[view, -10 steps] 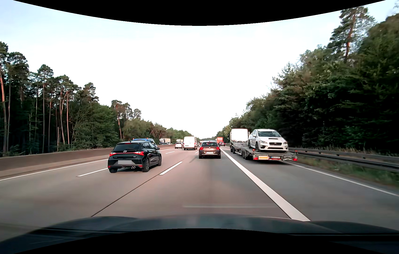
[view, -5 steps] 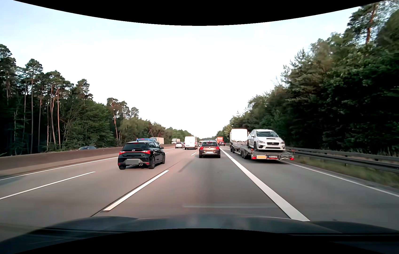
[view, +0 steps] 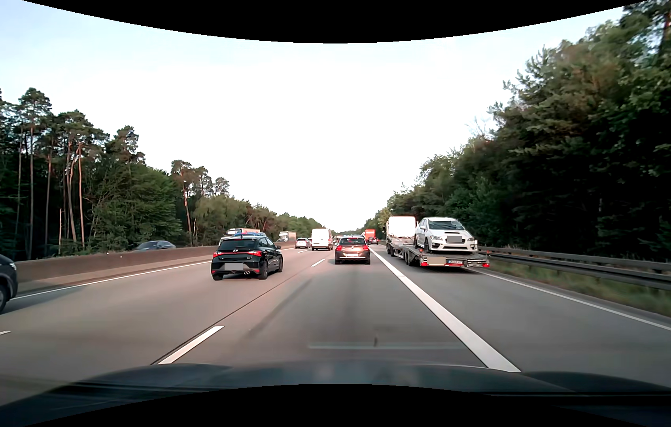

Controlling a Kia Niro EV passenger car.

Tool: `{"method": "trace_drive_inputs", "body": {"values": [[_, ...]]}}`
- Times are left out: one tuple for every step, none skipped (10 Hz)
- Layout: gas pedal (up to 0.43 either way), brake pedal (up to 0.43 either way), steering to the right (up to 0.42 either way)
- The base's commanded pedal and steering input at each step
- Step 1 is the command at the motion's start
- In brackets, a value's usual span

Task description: Follow the waypoints while adhering to traffic rules and regulations

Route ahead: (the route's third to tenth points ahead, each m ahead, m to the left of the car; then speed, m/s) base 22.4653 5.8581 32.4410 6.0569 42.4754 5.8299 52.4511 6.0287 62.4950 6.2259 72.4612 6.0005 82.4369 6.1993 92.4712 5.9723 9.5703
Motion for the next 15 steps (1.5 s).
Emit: {"method": "trace_drive_inputs", "body": {"values": [[0.039, 0.000, -0.004], [0.039, 0.000, -0.004], [0.039, 0.000, -0.004], [0.039, 0.000, -0.004], [0.039, 0.000, -0.004], [0.039, 0.000, -0.004], [0.039, 0.000, -0.004], [0.039, 0.000, -0.004], [0.039, 0.000, -0.004], [0.039, 0.000, -0.004], [0.039, 0.000, -0.004], [0.039, 0.000, -0.004], [0.039, 0.000, -0.004], [0.039, 0.000, -0.004], [0.039, 0.000, -0.004]]}}
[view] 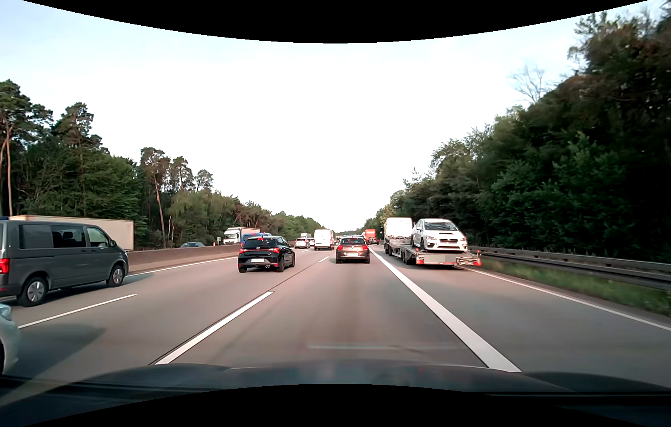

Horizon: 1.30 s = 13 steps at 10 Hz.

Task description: Follow the waypoints while adhering to traffic rules and regulations

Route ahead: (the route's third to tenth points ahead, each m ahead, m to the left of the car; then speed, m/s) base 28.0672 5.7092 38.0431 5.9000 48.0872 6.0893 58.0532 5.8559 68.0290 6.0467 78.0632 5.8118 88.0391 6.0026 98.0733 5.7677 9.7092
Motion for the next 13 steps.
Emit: {"method": "trace_drive_inputs", "body": {"values": [[0.039, 0.000, -0.004], [0.039, 0.000, -0.004], [0.039, 0.000, -0.004], [0.039, 0.000, -0.004], [0.039, 0.000, -0.004], [0.039, 0.000, -0.004], [0.039, 0.000, -0.004], [0.039, 0.000, -0.004], [0.039, 0.000, -0.004], [0.039, 0.000, -0.004], [0.039, 0.000, -0.004], [0.039, 0.000, -0.004], [0.020, 0.000, -0.004]]}}
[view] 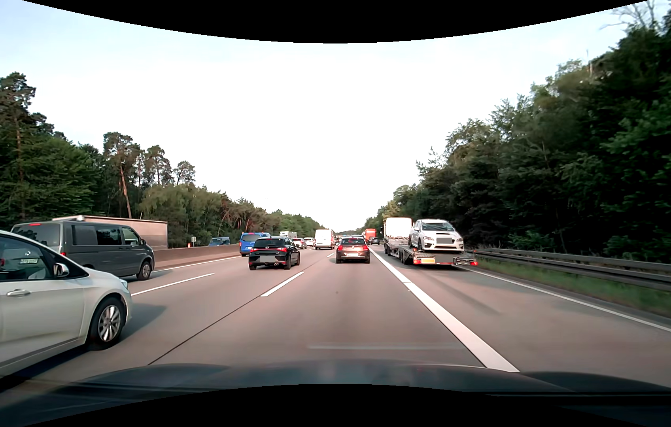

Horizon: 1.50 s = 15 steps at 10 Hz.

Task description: Follow the waypoints while adhering to traffic rules and regulations

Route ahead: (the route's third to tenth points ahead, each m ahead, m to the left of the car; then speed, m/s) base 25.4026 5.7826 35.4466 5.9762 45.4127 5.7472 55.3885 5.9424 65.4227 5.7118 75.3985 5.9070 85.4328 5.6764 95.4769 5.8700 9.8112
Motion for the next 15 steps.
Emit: {"method": "trace_drive_inputs", "body": {"values": [[0.000, 0.000, -0.004], [0.000, 0.000, -0.004], [0.000, 0.000, -0.003], [0.000, 0.000, -0.003], [0.000, 0.000, -0.003], [0.000, 0.000, -0.003], [0.000, 0.000, -0.003], [0.000, 0.000, -0.003], [0.000, 0.000, -0.003], [0.000, 0.000, -0.003], [0.000, 0.000, -0.003], [0.000, 0.000, -0.004], [0.000, 0.000, -0.004], [0.000, 0.000, -0.005], [0.000, 0.000, -0.005]]}}
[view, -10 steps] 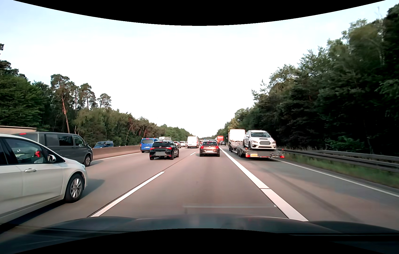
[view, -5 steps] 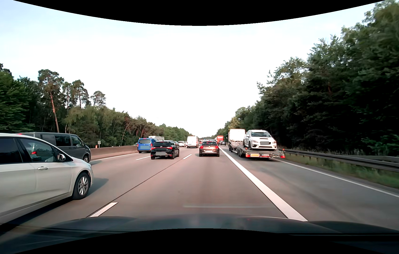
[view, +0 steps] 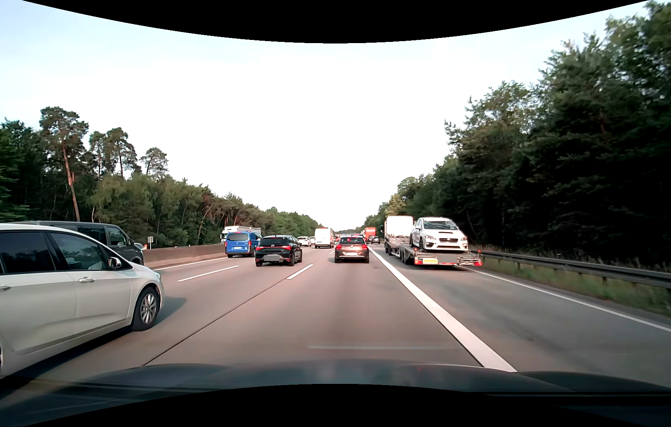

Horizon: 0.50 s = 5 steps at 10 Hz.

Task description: Follow the waypoints while adhering to traffic rules and regulations

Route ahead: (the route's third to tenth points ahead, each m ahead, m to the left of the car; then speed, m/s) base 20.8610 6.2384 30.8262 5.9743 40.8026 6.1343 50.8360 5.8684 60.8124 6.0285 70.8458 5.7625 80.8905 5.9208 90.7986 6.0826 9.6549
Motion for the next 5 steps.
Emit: {"method": "trace_drive_inputs", "body": {"values": [[0.000, 0.000, -0.005], [0.000, 0.000, -0.005], [0.000, 0.000, -0.005], [0.000, 0.000, -0.005], [0.000, 0.000, -0.005]]}}
